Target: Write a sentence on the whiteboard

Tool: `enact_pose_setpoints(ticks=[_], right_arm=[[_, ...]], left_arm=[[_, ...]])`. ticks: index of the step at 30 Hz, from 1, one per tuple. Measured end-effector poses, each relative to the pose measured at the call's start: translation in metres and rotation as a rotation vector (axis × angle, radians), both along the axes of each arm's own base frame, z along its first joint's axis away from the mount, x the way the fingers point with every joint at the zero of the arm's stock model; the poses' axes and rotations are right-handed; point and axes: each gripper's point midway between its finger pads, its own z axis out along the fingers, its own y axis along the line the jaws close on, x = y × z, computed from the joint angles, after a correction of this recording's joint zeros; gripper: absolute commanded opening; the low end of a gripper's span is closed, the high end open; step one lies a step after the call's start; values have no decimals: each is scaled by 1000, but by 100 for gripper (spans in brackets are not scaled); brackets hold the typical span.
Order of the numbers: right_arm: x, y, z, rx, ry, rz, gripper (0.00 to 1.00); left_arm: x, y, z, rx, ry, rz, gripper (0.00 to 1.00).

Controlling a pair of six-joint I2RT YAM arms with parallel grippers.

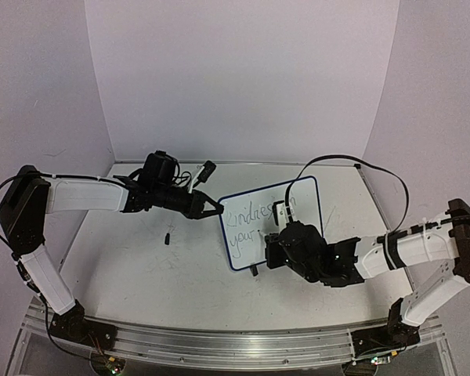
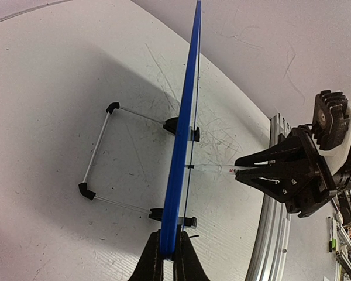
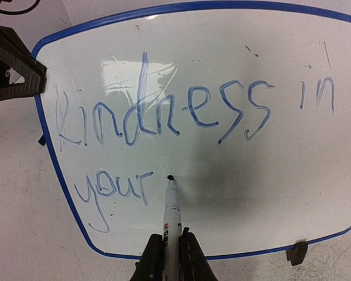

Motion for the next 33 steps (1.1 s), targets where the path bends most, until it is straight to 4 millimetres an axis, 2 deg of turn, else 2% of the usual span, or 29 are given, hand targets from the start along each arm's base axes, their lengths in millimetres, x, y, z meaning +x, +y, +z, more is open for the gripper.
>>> enact_pose_setpoints(ticks=[11,33], right_arm=[[-7,-6,-18,5,52,-4,0],[5,-8,-3,-11,9,-40,0]], left_arm=[[0,0,0,1,-1,3,0],[1,0,0,3,-3,6,0]])
